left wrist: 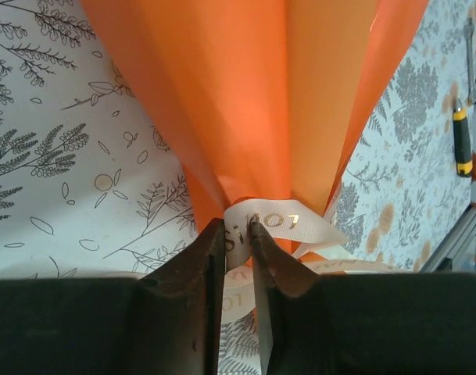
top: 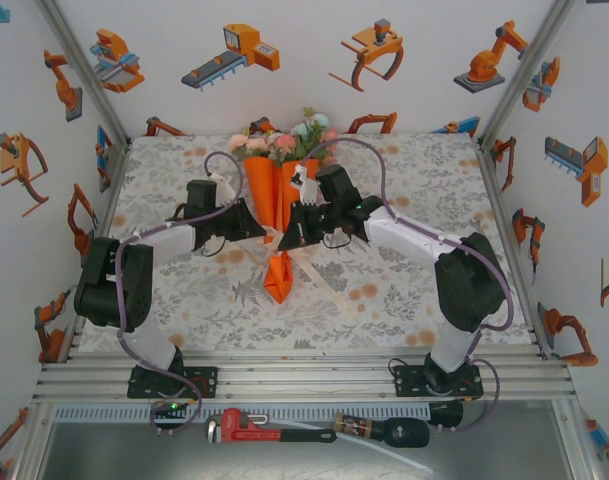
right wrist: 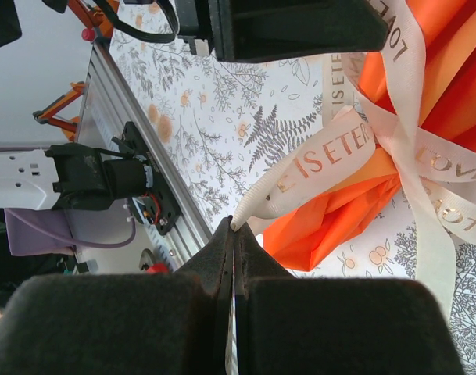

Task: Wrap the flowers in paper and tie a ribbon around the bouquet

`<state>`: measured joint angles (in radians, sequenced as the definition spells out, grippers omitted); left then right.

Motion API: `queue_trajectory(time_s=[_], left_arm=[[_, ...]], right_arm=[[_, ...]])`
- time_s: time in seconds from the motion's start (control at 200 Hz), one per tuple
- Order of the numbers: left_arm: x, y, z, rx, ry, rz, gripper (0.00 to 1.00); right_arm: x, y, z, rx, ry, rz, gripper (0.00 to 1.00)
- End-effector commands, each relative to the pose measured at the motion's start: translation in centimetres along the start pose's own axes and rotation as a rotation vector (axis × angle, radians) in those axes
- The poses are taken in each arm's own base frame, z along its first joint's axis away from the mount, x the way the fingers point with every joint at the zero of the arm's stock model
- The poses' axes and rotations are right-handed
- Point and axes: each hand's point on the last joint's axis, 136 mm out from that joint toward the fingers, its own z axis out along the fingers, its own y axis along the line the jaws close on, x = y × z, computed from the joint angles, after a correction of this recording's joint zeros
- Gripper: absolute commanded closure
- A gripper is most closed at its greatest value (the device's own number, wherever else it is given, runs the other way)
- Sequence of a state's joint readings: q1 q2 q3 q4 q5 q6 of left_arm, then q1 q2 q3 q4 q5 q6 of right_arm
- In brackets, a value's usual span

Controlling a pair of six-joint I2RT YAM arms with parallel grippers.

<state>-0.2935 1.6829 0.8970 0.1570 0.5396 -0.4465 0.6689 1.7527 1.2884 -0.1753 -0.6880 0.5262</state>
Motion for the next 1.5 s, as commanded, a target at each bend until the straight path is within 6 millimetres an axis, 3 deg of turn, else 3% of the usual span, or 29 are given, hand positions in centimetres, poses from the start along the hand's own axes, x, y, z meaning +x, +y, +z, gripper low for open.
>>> queue_trajectory(time_s=[0.0,0.285,0.546,0.621,0.676,0.751,0.811,0.946,1.036,1.176,1.367,1.422,1.492], left_arm=[[-0.8,-0.7,-1.6,0.001,-0.033,-0.004,0.78],[-0.8,-2.2,-6.2,-0.066,-0.072,-0.165,0.87],[1.1,-4.3,-11.0,-0.091,-0.144,-0.418,0.87],[1.3,-6.9,-11.8,-0.062,-0.181,-0.366,0.87],[1.3,-10.1,-11.7,0.004,-0.193,-0.267,0.85],[2.3,-13.9,-10.4,0.091,-0.162,-0.117,0.81],[3.8,-15.4,-8.8,0.095,-0.11,0.001,0.8],[7.1,-14.5,-5.3,0.009,0.016,0.132,0.73],[7.3,-14.8,-4.9,0.032,0.013,0.155,0.57],[5.9,-15.2,-6.5,0.024,-0.069,0.23,0.43],[2.6,-14.5,-10.6,-0.06,-0.242,0.274,0.43],[1.2,-13.2,-11.9,-0.104,-0.297,0.187,0.45],[-0.3,-10.0,-12.8,-0.18,-0.324,0.001,0.49]], right_arm=[[-1.9,1.3,-1.2,-0.003,-0.049,-0.043,1.0],[-4.7,-1.2,-1.3,0.14,-0.151,0.004,1.0],[-6.5,-2.6,-0.8,0.171,-0.202,0.054,1.0],[-6.5,-2.6,-0.6,0.159,-0.204,0.06,1.0],[-6.4,-2.5,-0.5,0.149,-0.198,0.063,1.0],[-6.3,-2.5,-0.3,0.14,-0.191,0.068,1.0],[-6.3,-2.4,-0.3,0.132,-0.19,0.071,1.0],[-6.3,-2.1,-0.3,0.121,-0.188,0.069,1.0],[-6.2,-2.2,-0.5,0.118,-0.185,0.07,1.0],[-6.2,-2.4,-0.5,0.119,-0.182,0.074,1.0],[-5.7,-1.9,-0.4,0.081,-0.155,0.044,1.0],[-5.3,-1.6,-0.3,0.061,-0.139,0.022,1.0],[-4.6,-0.7,-0.1,0.011,-0.105,-0.01,1.0]])
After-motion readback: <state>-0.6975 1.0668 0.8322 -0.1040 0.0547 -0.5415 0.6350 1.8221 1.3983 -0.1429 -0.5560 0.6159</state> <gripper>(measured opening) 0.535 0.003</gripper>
